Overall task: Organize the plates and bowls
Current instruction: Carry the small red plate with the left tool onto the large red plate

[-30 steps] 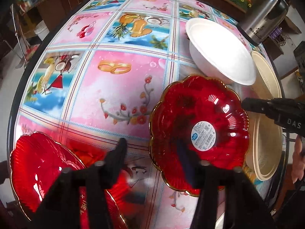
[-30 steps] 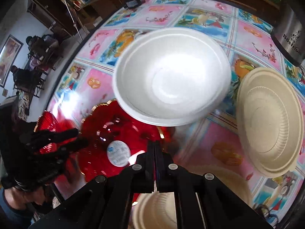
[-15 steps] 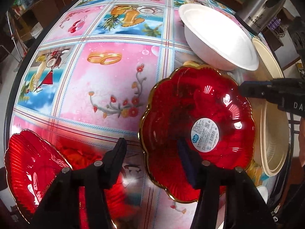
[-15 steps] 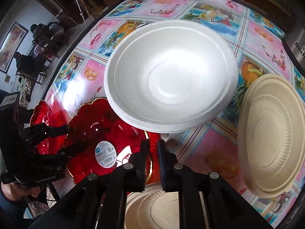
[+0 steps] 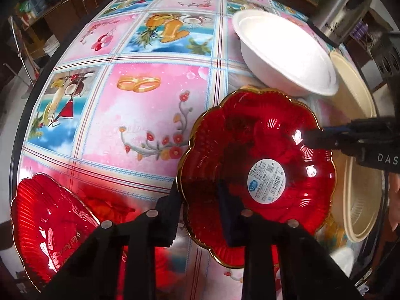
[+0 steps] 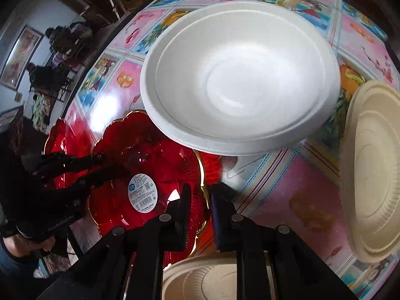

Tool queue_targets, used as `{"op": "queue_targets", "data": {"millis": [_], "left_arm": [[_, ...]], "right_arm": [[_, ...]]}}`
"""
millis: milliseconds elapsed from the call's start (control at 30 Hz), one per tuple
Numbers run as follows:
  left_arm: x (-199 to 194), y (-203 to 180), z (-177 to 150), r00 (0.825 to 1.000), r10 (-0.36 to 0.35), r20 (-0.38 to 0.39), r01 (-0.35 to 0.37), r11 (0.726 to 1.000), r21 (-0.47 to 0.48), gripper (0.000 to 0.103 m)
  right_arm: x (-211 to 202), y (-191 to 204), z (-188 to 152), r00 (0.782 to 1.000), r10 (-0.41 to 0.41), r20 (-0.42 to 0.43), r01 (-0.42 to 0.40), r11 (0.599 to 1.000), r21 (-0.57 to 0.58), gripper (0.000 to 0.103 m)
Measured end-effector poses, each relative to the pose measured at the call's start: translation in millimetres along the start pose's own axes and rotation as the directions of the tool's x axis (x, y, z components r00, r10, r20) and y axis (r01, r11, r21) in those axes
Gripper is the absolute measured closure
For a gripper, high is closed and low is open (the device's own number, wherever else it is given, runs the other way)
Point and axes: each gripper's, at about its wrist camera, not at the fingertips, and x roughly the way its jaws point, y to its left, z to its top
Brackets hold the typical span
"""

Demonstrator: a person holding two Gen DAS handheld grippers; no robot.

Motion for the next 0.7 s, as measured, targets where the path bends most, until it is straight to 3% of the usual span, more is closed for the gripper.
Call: {"op": "queue_targets", "data": {"millis": [467, 700], "left_arm": [[-59.2, 5.9, -1.7, 0.992, 0.034, 0.124, -0.035, 0.999, 0.008, 0.076], [-85.6, 13.7, -13.4, 0.986, 0.025, 0.167, -0.024, 1.000, -0.005, 0.076]], "right_arm": [[-52.3, 24.1, -19.6, 0.986, 0.055, 0.158, -0.073, 0.991, 0.110, 0.090], [-80.7, 36.4, -38.2, 0.966, 0.134, 0.223, -0.173, 0.972, 0.162, 0.090]]}}
